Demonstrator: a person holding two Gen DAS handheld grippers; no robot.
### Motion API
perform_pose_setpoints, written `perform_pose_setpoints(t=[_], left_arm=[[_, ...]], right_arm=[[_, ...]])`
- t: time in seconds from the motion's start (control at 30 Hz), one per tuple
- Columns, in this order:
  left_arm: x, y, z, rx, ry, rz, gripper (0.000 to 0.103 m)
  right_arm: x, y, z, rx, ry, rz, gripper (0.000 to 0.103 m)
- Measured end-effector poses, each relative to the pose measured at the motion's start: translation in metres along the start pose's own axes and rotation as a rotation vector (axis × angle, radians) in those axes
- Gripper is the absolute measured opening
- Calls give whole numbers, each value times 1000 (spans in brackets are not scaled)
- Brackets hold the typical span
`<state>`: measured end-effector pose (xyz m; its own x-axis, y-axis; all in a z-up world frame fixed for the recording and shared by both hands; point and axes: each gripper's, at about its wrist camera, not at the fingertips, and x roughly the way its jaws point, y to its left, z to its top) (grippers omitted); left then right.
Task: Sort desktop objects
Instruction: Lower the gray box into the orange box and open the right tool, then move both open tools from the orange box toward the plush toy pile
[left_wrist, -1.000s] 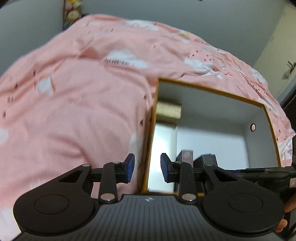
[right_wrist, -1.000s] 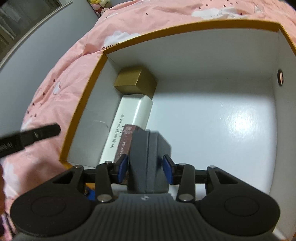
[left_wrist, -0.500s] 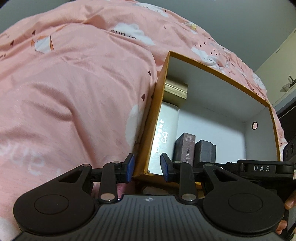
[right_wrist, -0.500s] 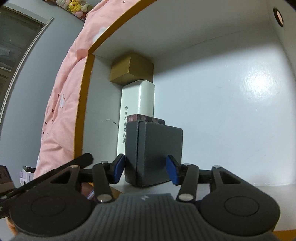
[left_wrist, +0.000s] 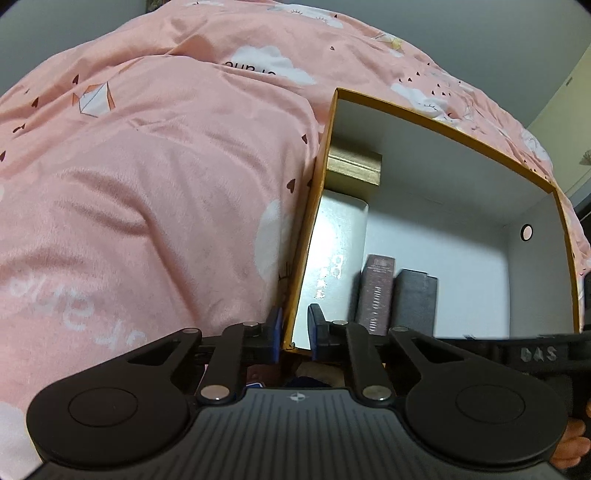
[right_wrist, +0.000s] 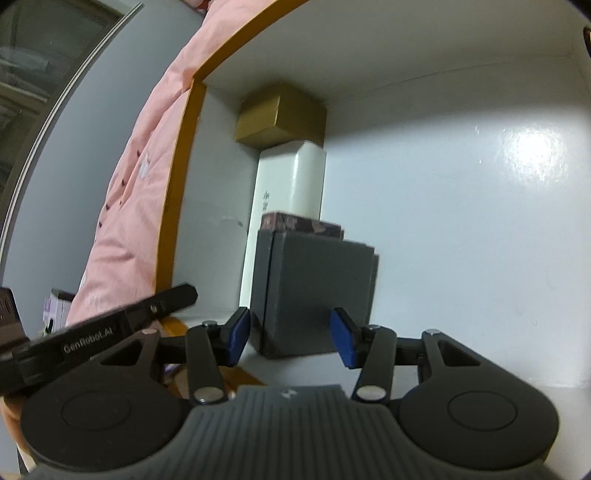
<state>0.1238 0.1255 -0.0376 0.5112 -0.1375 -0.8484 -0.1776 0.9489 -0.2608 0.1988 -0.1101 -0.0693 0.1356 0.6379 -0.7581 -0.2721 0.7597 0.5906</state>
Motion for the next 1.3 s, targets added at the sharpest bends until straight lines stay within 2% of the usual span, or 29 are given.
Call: perform_pose_setpoints(t=[0.13, 0.3, 0.37, 0.47, 0.53, 0.57, 0.7, 0.8, 0.87, 0.93, 1.13, 1.3], left_arm=[[4, 6, 5, -17, 9, -12, 13], [2, 4, 7, 0, -4, 8, 13], [0, 5, 9, -3, -16, 3, 13], [-1, -3, 21, 35, -47, 24, 13], [4, -10, 26, 57, -41, 49, 13], [7, -13, 27, 70, -40, 52, 13], [20, -19, 23, 112, -17, 79, 13], [24, -17, 17, 107, -9, 97, 9], [22, -17, 14, 107, -14, 97, 8], [20, -20, 14, 107, -18, 101, 7], [5, -27, 13, 129, -42, 151, 5], [-18, -21, 8, 106, -58, 192, 3]], right_arm=[[-31, 16, -6, -137, -80, -91, 52], [-92, 27, -10, -235, -236, -188, 52], [-118, 29, -12, -260, -316, -260, 51], [-154, 27, -16, -307, -447, -430, 51], [-167, 15, -15, -273, -460, -520, 52], [-169, 8, -13, -251, -448, -534, 51], [-158, -19, -12, -184, -377, -510, 50], [-143, -28, -16, -161, -351, -477, 38], [-135, -32, -20, -148, -341, -466, 24], [-132, -34, -23, -153, -356, -494, 19], [-126, -42, -10, -136, -371, -440, 17], [-112, -42, 11, -156, -321, -395, 17]])
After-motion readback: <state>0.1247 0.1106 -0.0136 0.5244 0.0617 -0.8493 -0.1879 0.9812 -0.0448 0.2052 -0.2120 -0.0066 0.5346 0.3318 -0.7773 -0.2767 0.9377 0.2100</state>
